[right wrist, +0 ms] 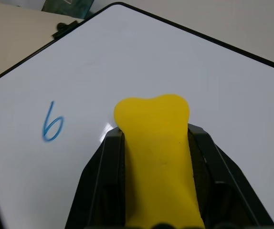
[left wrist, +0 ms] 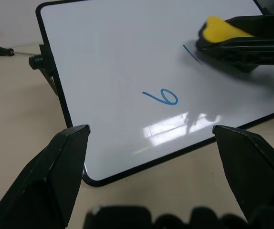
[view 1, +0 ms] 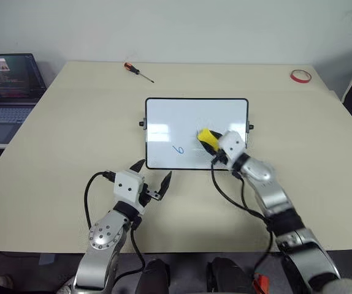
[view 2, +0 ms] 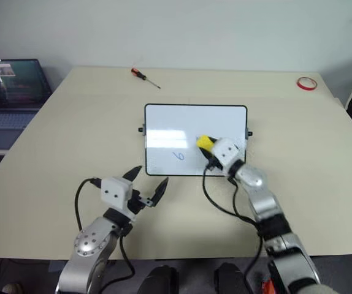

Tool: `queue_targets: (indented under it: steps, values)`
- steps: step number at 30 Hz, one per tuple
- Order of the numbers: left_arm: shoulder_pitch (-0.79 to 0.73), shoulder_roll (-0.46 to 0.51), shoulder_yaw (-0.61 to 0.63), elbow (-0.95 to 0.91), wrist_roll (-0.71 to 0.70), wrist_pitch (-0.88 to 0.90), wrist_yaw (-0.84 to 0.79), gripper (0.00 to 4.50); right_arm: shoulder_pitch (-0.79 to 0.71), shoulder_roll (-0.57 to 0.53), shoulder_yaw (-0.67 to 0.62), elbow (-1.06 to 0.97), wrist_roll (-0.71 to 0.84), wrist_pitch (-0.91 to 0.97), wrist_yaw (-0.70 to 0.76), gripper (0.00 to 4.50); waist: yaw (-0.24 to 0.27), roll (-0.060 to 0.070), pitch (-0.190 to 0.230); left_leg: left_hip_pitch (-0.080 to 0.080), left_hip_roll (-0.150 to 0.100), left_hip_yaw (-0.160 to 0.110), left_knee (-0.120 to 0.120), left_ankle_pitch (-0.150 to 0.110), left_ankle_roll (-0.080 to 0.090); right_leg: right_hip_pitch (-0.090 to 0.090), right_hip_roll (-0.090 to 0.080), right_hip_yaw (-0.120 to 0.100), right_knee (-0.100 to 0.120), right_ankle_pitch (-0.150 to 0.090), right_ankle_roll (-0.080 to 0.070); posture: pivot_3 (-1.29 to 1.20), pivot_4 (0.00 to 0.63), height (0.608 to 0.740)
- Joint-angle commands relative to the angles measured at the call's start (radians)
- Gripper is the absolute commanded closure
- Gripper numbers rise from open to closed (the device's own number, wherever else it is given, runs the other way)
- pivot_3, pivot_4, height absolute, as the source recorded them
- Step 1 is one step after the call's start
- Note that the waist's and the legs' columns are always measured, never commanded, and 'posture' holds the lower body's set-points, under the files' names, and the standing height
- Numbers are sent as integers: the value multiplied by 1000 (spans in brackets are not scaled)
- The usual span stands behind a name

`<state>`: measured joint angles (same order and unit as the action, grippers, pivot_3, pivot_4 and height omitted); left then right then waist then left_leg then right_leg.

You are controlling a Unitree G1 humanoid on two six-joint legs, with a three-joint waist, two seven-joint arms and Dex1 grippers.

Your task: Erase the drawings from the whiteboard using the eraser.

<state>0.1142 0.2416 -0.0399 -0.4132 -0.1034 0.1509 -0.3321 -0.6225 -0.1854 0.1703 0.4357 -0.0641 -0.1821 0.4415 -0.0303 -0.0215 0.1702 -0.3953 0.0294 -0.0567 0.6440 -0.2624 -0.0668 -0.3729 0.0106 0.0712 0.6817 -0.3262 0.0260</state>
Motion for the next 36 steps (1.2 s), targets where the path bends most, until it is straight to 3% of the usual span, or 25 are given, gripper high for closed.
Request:
queue_targets:
  steps: [1, 9, 14, 22, 36]
  values:
    - [-19, 5, -21, -10, 14, -15, -6, 0, -61, 25, -11, 63, -8, -48, -32, 3199, 1, 0, 0, 0, 0, 0, 0, 0, 0, 0, 0, 0, 0, 0, 0, 0, 150, 740]
    - [-51, 0, -32, 10, 17, -17, -5, 0, -120, 25, 9, 175, -45, -3, -40, 3199, -2, 0, 0, 1, 0, 0, 1, 0, 0, 0, -1, 0, 3, 0, 0, 0, 150, 740]
    - [-58, 1, -31, 12, 13, -17, -5, 0, 4, -32, 52, 53, -43, 105, 73, 3199, -1, 0, -2, 5, 0, 0, 2, 0, 0, 3, -1, 0, 6, 0, 0, 0, 150, 740]
    - [-59, -9, -37, 21, 13, -25, 0, 0, 120, -115, 33, -107, -46, 206, 89, 3199, -2, 0, -2, 17, -1, 0, 2, 0, 1, 14, 0, 1, 8, 0, 0, 0, 150, 740]
    - [-81, -12, -49, 46, 9, -32, -11, 0, -210, 26, 41, 173, -75, 101, -66, 3199, -16, 0, -2, 21, 0, 1, 0, 0, 1, 17, 3, 1, 6, 0, 0, 0, 150, 740]
